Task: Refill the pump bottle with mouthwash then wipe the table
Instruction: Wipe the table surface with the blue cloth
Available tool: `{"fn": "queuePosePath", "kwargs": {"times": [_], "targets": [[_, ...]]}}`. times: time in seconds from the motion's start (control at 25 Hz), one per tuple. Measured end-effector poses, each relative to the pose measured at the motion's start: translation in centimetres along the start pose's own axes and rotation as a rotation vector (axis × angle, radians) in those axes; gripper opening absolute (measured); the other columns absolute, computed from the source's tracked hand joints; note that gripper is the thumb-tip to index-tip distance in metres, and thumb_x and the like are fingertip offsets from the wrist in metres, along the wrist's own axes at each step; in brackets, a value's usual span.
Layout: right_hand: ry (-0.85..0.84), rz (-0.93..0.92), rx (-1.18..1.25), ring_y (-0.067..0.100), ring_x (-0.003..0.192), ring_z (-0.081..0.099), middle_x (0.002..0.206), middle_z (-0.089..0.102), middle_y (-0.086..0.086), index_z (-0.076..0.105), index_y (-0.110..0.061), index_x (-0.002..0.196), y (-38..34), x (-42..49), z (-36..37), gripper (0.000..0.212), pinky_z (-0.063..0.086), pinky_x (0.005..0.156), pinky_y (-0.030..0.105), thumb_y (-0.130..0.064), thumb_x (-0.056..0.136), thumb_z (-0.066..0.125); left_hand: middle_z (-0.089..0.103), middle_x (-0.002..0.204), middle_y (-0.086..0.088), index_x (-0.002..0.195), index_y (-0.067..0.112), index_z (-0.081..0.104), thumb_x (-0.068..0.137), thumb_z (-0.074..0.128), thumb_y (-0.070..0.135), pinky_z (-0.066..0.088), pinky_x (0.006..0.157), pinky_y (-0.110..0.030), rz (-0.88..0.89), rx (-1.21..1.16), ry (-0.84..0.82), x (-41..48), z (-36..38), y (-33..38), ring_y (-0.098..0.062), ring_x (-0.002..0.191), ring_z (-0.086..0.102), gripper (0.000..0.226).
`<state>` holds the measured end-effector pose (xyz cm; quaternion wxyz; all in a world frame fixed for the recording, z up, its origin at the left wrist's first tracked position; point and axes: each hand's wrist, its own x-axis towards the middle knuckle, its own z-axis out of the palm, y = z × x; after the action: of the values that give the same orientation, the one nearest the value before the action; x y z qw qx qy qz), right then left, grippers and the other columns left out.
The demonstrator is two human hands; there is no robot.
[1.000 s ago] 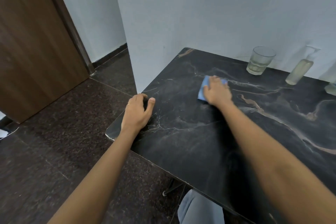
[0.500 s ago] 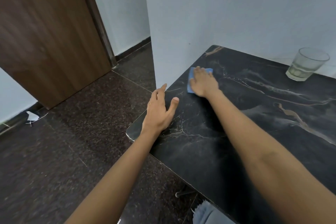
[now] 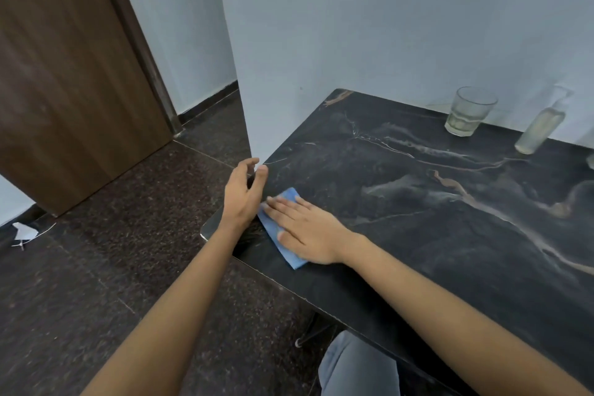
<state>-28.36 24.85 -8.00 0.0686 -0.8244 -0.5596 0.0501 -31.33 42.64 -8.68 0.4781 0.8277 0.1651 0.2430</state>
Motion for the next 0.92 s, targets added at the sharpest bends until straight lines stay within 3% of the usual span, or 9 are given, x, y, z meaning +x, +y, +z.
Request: {"fn": "queuePosePath", "kwargs": {"times": [0.12, 0.24, 0.4, 0.52, 0.6, 0.72, 0.8, 0.92], "targets": [[-0.002, 0.053, 0.016, 0.006, 0.146, 0.004, 0.159, 0.009, -0.003, 0.014, -0.016, 0.152, 3.5, -5.8, -1.0, 0.063, -0.006, 0.116, 0.024, -0.046, 0.096, 0.016, 0.062, 0.116, 0.001, 0.121, 0.016, 0.058, 0.098, 0.046, 0.043, 0.041, 0.088, -0.025, -0.035, -0.042, -0.007, -0.3, 0.0, 0.4, -0.014, 0.106, 0.055, 0.037], [0.047, 0.326, 0.017, 0.011, 0.147, 0.01, 0.159, 0.011, -0.001, 0.014, -0.016, 0.151, 10.2, -9.9, -2.2, 0.08, -0.003, 0.115, 0.023, -0.056, 0.083, 0.004, 0.063, 0.11, 0.005, 0.117, 0.019, 0.06, 0.098, 0.047, 0.044, 0.04, 0.082, -0.019, -0.065, -0.067, -0.015, -0.4, -0.2, 0.7, -0.009, 0.1, 0.056, 0.034], [0.013, 0.798, 0.002, 0.017, 0.148, 0.006, 0.16, 0.007, 0.005, 0.011, -0.012, 0.152, 18.2, -11.0, -3.7, 0.063, 0.003, 0.12, 0.037, -0.042, 0.096, 0.016, 0.063, 0.107, 0.005, 0.114, 0.019, 0.061, 0.098, 0.047, 0.045, 0.043, 0.083, -0.016, -0.108, -0.129, -0.013, -0.3, -0.2, 0.9, -0.007, 0.095, 0.057, 0.034], [0.003, 0.939, 0.018, 0.021, 0.148, 0.0, 0.16, 0.001, 0.009, 0.006, -0.008, 0.151, 17.3, -7.6, -3.5, 0.058, -0.001, 0.119, 0.042, -0.031, 0.1, 0.019, 0.062, 0.106, 0.006, 0.113, 0.018, 0.061, 0.099, 0.048, 0.04, 0.037, 0.071, -0.002, -0.176, -0.216, -0.008, -0.3, -0.6, 1.4, 0.001, 0.088, 0.054, 0.029], [0.002, 0.857, 0.003, 0.023, 0.148, 0.001, 0.16, 0.001, 0.01, 0.006, -0.006, 0.151, 13.9, -4.7, -2.9, 0.058, 0.0, 0.119, 0.042, -0.031, 0.1, 0.021, 0.065, 0.111, 0.004, 0.107, 0.022, 0.063, 0.098, 0.048, 0.039, 0.038, 0.077, -0.002, -0.184, -0.292, 0.018, -0.3, -1.0, 1.2, 0.001, 0.095, 0.055, 0.024], [-0.023, 0.563, -0.026, 0.021, 0.148, 0.004, 0.16, 0.003, 0.009, 0.006, -0.007, 0.151, 6.1, -1.0, -1.2, 0.063, 0.002, 0.118, 0.041, -0.039, 0.097, 0.013, 0.07, 0.108, 0.004, 0.103, 0.031, 0.064, 0.089, 0.044, 0.053, 0.043, 0.098, -0.027, -0.21, -0.339, 0.068, -0.2, -1.7, 0.0, -0.013, 0.11, 0.061, 0.033], [0.002, 0.319, -0.051, 0.019, 0.148, 0.005, 0.16, 0.005, 0.007, 0.007, -0.009, 0.151, -0.3, 0.8, 0.3, 0.074, 0.0, 0.119, 0.038, -0.045, 0.086, 0.001, 0.071, 0.103, 0.001, 0.111, 0.023, 0.064, 0.095, 0.04, 0.047, 0.047, 0.099, -0.033, -0.232, -0.328, 0.084, -0.3, -2.8, -0.7, -0.014, 0.105, 0.064, 0.038], [-0.009, 0.0, -0.031, 0.016, 0.148, 0.002, 0.16, 0.005, 0.003, 0.009, -0.013, 0.152, -6.5, 2.2, 1.7, 0.064, -0.002, 0.119, 0.037, -0.04, 0.094, 0.011, 0.069, 0.104, -0.002, 0.115, 0.014, 0.062, 0.102, 0.035, 0.037, 0.05, 0.087, -0.022, -0.242, -0.315, 0.182, -0.9, -5.4, -1.5, -0.007, 0.094, 0.065, 0.037]]}}
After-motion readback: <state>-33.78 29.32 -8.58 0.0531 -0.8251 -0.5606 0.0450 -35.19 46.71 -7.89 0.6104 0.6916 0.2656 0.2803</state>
